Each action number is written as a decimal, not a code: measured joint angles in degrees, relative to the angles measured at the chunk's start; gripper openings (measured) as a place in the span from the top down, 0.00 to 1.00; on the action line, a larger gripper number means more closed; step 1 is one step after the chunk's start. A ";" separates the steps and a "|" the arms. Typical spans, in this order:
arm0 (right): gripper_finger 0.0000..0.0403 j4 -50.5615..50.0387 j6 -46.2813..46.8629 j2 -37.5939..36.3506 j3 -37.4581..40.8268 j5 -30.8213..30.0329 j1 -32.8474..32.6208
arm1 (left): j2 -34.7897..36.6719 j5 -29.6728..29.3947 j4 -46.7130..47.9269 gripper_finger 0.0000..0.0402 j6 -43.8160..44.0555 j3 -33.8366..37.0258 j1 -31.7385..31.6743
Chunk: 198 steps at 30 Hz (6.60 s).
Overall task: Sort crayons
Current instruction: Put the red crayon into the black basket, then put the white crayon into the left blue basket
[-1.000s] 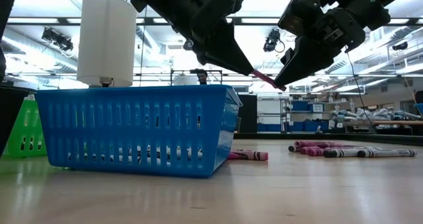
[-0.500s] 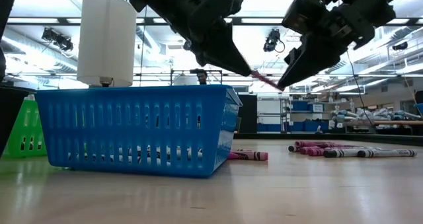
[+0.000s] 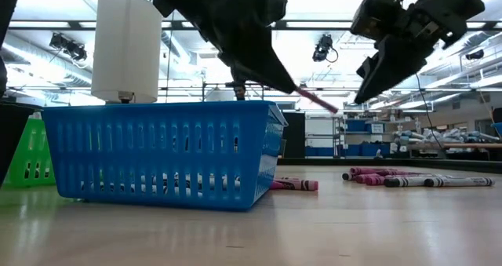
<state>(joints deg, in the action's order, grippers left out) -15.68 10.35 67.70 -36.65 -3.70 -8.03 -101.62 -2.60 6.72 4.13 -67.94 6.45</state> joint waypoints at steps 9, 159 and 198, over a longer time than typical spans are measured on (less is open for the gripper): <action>0.73 -2.05 1.94 0.00 0.01 -1.49 -0.61 | -0.05 7.80 -4.93 0.91 0.75 0.00 3.87; 0.73 31.62 -10.33 12.49 11.59 -9.39 -6.60 | 2.50 -4.98 15.14 0.63 12.74 2.55 3.04; 0.74 17.74 -3.10 1.40 14.36 -22.24 -4.81 | -26.03 -10.24 1.18 0.63 4.18 -19.42 -5.06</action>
<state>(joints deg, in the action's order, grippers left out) 2.06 7.25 69.10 -22.30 -25.93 -12.84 -127.65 -12.84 7.90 8.31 -87.36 1.39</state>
